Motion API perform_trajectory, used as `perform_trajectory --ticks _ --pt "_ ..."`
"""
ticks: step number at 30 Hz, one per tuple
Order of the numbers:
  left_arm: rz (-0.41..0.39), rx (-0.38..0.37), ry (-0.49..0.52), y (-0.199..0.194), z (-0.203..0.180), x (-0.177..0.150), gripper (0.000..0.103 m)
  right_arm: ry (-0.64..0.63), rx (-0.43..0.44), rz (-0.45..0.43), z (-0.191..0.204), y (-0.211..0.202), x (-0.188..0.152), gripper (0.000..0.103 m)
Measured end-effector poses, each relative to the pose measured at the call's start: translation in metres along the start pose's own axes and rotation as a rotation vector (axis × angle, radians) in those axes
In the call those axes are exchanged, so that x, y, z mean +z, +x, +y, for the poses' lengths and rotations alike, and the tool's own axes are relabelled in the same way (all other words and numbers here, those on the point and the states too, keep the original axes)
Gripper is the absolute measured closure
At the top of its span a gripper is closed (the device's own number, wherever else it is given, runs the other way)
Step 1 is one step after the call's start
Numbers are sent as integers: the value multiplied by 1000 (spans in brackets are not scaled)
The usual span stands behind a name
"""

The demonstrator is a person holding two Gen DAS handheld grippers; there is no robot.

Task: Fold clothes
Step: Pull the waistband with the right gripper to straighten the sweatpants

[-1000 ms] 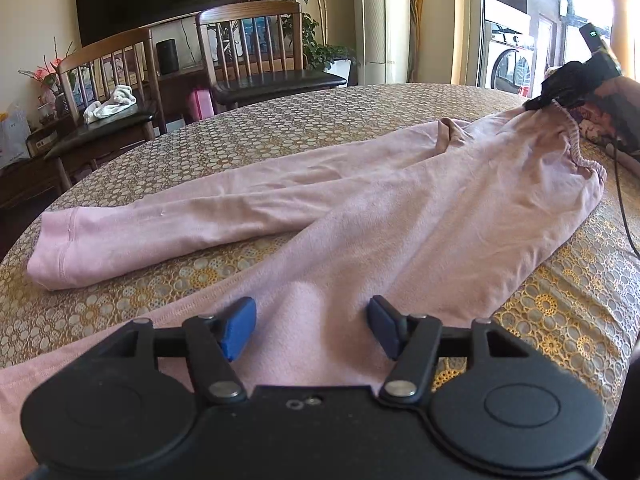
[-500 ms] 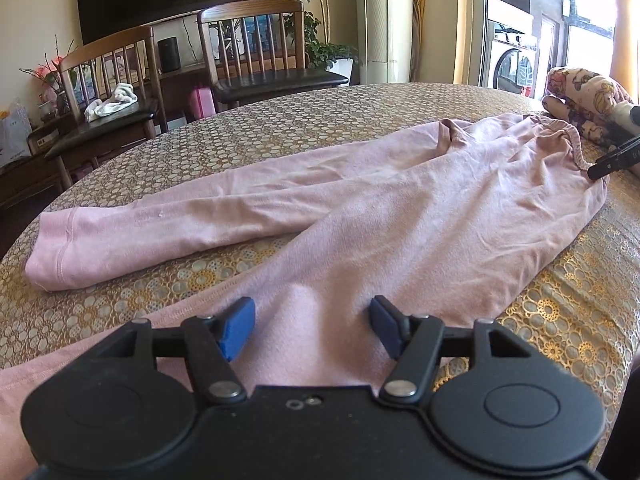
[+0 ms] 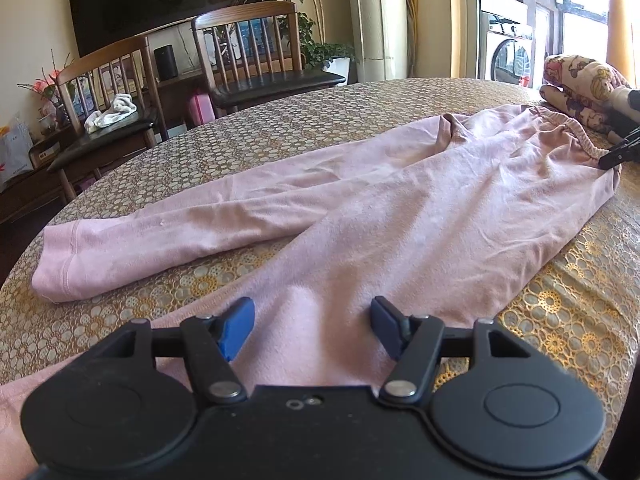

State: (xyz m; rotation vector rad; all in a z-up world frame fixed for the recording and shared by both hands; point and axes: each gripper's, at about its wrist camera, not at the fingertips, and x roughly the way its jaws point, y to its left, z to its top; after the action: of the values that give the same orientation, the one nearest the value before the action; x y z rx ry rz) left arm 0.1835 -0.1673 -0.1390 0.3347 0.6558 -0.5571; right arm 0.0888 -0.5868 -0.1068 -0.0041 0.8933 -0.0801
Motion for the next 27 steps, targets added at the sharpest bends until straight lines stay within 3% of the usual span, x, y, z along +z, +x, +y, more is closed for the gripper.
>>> perform_trajectory --ticks 15,21,27 --pt "34 -139 63 -40 -12 -33 0 67 -88 80 -14 -57 -80 82" --pt "30 -147 54 -47 -7 -35 0 25 -217 118 -19 -54 -85 82" --pt "26 -138 58 -53 1 -36 0 49 -217 123 -16 -61 -79 78"
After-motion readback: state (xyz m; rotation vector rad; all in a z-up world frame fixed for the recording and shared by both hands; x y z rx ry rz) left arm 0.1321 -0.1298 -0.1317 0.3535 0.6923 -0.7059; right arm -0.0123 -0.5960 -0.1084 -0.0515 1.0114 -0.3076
